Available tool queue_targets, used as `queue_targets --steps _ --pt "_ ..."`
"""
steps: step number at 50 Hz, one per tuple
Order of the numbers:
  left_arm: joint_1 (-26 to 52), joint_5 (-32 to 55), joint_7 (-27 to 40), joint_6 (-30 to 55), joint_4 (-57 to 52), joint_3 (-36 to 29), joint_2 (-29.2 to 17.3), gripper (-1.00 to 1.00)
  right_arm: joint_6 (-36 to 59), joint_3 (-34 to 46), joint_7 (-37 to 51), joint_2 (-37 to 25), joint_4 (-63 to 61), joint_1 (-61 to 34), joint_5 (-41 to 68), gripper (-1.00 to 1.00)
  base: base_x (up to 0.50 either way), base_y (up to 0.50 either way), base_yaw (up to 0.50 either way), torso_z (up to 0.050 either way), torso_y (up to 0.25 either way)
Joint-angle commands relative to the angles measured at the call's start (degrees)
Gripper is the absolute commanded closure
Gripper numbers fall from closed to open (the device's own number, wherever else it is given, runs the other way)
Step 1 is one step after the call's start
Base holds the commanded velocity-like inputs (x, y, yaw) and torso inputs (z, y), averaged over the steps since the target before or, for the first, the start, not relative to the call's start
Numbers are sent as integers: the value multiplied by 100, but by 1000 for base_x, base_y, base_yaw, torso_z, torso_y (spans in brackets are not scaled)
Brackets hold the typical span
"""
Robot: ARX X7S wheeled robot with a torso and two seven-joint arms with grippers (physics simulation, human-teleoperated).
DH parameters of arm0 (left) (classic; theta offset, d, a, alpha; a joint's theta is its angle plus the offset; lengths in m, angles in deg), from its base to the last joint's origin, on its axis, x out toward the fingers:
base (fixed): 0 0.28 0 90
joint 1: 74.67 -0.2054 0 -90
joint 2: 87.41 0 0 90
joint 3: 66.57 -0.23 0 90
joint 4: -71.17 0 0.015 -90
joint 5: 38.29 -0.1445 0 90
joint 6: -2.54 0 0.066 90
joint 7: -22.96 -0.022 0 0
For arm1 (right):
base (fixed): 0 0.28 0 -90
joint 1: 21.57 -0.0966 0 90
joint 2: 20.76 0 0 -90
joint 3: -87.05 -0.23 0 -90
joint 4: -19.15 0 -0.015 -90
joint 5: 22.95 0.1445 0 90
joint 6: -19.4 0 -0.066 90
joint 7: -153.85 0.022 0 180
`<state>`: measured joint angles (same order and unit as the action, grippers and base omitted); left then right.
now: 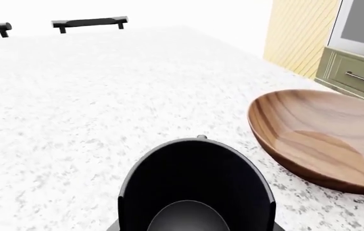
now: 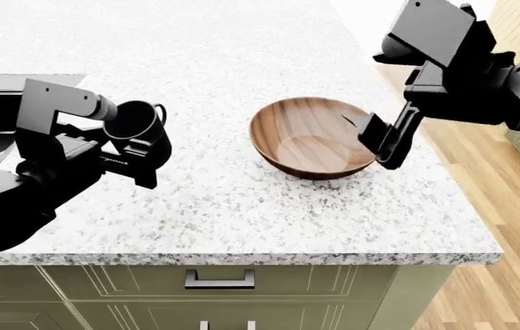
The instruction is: Pick the cup and bowl and place them in the sink. Then turn on the water.
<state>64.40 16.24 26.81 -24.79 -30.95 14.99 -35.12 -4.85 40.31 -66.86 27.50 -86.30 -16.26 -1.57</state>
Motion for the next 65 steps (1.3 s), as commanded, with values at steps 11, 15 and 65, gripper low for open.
queue_targets --steps 11,15,65 --pt "110 199 131 27 -33 122 -15 100 354 1839 -1850 -705 -757 -1166 -49 -100 0 0 0 0 1" --pt "84 228 151 35 -63 142 -30 100 243 1969 -1697 -595 -681 -984 -151 -100 0 0 0 0 0" --pt "-99 382 240 -31 -154 287 -181 100 -1024 2763 -832 836 1622 -39 -933 -100 0 0 0 0 0"
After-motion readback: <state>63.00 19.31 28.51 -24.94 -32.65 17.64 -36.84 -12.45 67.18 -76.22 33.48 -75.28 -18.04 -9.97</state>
